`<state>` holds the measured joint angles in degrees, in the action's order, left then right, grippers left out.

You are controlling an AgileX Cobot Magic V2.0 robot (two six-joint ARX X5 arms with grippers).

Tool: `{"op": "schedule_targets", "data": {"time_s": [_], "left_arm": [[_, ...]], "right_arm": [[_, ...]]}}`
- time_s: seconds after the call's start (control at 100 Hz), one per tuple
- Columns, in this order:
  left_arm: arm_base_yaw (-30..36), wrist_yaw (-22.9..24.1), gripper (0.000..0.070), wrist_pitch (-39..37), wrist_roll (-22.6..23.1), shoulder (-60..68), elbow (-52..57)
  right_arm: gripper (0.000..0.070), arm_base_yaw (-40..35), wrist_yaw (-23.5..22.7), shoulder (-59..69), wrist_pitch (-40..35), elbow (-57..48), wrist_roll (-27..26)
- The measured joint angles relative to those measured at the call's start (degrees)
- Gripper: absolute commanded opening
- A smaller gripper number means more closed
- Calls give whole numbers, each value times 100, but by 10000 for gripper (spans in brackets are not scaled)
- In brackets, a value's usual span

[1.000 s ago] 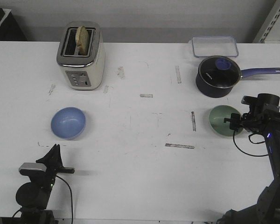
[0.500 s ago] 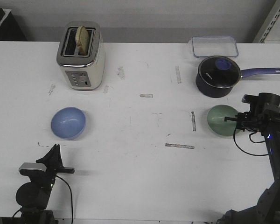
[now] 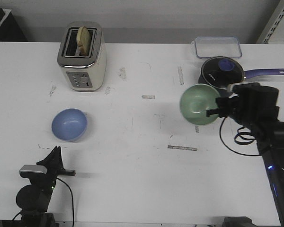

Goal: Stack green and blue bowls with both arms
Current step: 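Lift the green bowl with the right gripper and set it down mid-table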

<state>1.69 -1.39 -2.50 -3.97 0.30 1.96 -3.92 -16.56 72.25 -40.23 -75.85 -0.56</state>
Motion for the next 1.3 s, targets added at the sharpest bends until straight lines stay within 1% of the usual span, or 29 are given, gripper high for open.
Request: {"op": "schedule_targets", "data": {"time_s": [0.11, 0.23, 0.37, 0.57, 0.68, 0.76, 0.99, 1.03, 1.06, 1.11, 1.18, 1.21, 1.24, 1.3], "left_arm": [[0, 0, 2, 2, 0, 0, 0], [0, 0, 2, 2, 0, 0, 0], [0, 0, 2, 2, 0, 0, 0], [0, 0, 2, 2, 0, 0, 0], [0, 0, 2, 2, 0, 0, 0], [0, 0, 2, 2, 0, 0, 0], [0, 0, 2, 2, 0, 0, 0], [0, 0, 2, 2, 0, 2, 0], [0, 0, 2, 2, 0, 0, 0], [0, 0, 2, 2, 0, 0, 0], [0, 0, 2, 2, 0, 0, 0], [0, 0, 2, 2, 0, 0, 0], [0, 0, 2, 2, 0, 0, 0], [0, 0, 2, 2, 0, 0, 0]], "right_arm": [[4, -1067, 7, 173, -223, 2, -116], [4, -2098, 142, 544, -234, 2, -142], [4, -2833, 181, 1154, -238, 2, -144], [4, -3241, 210, 1991, -238, 2, -142], [4, -3333, 457, 2299, -238, 2, -96], [4, -3370, 614, 2439, -238, 4, -33], [13, -3386, 614, 2538, -210, 4, 33], [38, -3388, 614, 2538, -212, 4, 35], [83, -3388, 610, 2538, -214, 4, 35], [189, -3388, 605, 2538, -223, 4, 35], [367, -3388, 605, 2538, -243, 4, 42], [421, -3388, 605, 2538, -240, 4, 57], [444, -3388, 605, 2535, -240, 4, 79], [444, -3386, 610, 2505, -245, 2, 101]]}}
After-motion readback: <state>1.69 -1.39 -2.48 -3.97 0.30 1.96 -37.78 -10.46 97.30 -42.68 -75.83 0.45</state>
